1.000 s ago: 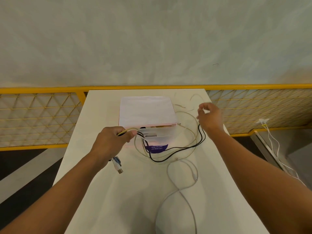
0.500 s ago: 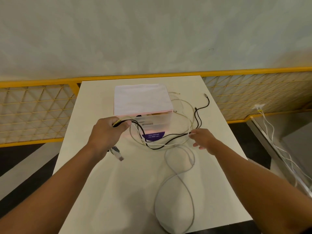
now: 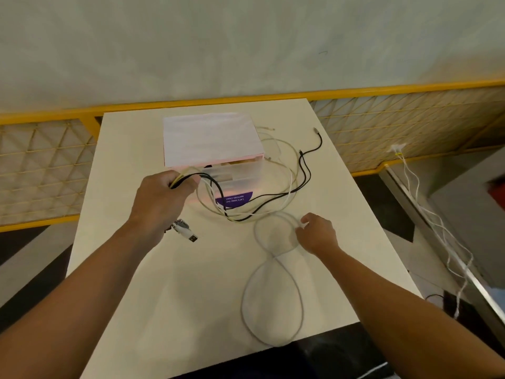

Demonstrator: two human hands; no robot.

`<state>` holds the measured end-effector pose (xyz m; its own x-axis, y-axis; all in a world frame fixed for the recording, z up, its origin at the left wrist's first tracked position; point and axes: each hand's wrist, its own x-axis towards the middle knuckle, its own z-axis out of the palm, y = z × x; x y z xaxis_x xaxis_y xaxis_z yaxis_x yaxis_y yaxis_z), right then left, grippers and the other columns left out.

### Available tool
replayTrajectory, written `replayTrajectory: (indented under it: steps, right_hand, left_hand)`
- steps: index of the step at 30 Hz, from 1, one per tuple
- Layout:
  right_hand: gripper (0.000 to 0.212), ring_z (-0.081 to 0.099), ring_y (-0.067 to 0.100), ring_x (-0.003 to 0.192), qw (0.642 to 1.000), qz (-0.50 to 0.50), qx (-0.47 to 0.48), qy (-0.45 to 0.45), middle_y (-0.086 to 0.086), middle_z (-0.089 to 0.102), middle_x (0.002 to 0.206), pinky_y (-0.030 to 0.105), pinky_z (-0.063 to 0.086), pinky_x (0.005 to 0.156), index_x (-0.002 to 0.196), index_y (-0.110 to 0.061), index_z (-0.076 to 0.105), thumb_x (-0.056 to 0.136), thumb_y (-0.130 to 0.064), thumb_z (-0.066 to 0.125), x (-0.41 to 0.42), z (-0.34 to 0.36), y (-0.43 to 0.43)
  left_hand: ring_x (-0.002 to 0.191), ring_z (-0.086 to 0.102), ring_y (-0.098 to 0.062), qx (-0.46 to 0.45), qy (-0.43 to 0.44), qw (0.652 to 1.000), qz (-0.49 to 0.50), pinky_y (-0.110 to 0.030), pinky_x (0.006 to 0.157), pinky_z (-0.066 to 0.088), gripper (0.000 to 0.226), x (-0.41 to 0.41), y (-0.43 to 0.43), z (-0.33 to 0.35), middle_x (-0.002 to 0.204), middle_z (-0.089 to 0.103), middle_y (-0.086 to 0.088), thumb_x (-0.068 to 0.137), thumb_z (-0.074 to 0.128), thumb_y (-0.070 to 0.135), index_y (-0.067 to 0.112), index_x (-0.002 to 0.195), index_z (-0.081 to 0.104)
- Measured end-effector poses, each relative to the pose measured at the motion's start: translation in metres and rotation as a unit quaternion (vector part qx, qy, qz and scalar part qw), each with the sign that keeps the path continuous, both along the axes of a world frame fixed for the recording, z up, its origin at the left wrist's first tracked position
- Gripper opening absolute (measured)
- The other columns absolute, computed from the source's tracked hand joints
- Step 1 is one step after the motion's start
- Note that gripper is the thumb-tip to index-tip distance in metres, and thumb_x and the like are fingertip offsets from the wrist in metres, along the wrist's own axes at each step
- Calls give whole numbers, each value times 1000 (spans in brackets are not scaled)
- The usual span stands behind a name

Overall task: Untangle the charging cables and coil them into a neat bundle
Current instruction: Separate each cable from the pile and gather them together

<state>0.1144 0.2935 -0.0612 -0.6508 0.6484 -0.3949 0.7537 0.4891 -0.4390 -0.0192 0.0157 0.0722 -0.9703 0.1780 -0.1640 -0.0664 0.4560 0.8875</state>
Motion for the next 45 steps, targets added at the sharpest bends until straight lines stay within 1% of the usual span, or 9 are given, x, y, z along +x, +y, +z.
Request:
replayTrajectory:
  steps: [10,16,22,26,32,35,38,40,45]
  right_hand:
    - [25,64,33,102,992,-122,-35,11,12,67,113,34,51,82,111,-12,68,94,-28,62,-4,-12,-13]
    - [38,63,33,91,983,-158,-92,-13,12,63,101,36,56,76,103,-4,60,80,-31,73,-8,-9,-7]
    - [21,66,23,74,977,-154,-133,65,11,72,86,25,47,56,89,-2,69,84,-22,67,-10,3,-3]
    - [14,53,19,60,976,-124,-157,90,6,64,65,27,43,55,75,2,69,78,-7,59,-19,29,0]
    - [11,42,20,64,978,-111,-117,134,8,52,71,27,33,51,70,-7,56,81,-5,52,-31,54,2]
    - [17,43,21,66,979,-97,-105,143,10,52,72,31,35,55,77,7,59,82,-7,52,-35,59,6]
    - [22,53,18,70,984,-27,-111,138,14,61,75,30,45,62,92,6,69,88,-12,58,-39,71,5]
    - [17,60,15,74,983,34,-122,136,0,69,79,24,49,66,88,-3,75,91,-13,61,-43,86,-3]
    - [15,56,6,64,965,155,-159,141,-7,67,77,21,45,63,95,-11,77,94,-11,62,-55,119,-34]
  left_hand:
    - [56,28,-21,-5,-13,1000,-12,-35,60,26,49,9,-4,-1,58,29,0,93,68,37,-8,82,49]
    - [52,24,-19,-6,-36,999,-39,-34,61,24,46,10,-7,1,50,26,8,93,67,35,15,65,37]
    - [55,25,-20,1,-29,999,-45,-37,64,26,50,7,-7,2,54,26,5,94,67,35,-7,80,44]
    - [61,28,-22,7,-30,998,-63,-38,65,26,47,7,-3,6,61,29,-3,95,66,30,-11,84,44]
    - [62,30,-22,46,-46,995,-73,-39,65,28,35,4,3,13,70,36,-9,97,62,25,-8,88,56]
    - [52,34,-19,67,-51,994,-68,-33,57,31,26,4,5,17,58,42,1,99,60,22,0,85,63]
    - [46,43,-15,62,-38,995,-73,-29,53,38,28,4,6,20,54,52,2,101,56,20,-4,88,61]
    - [47,49,-14,72,-41,994,-77,-29,53,43,26,4,8,22,57,61,1,102,55,19,0,85,61]
    - [59,62,-18,89,-57,991,-87,-28,55,52,22,6,13,28,74,73,-11,103,54,20,5,89,64]
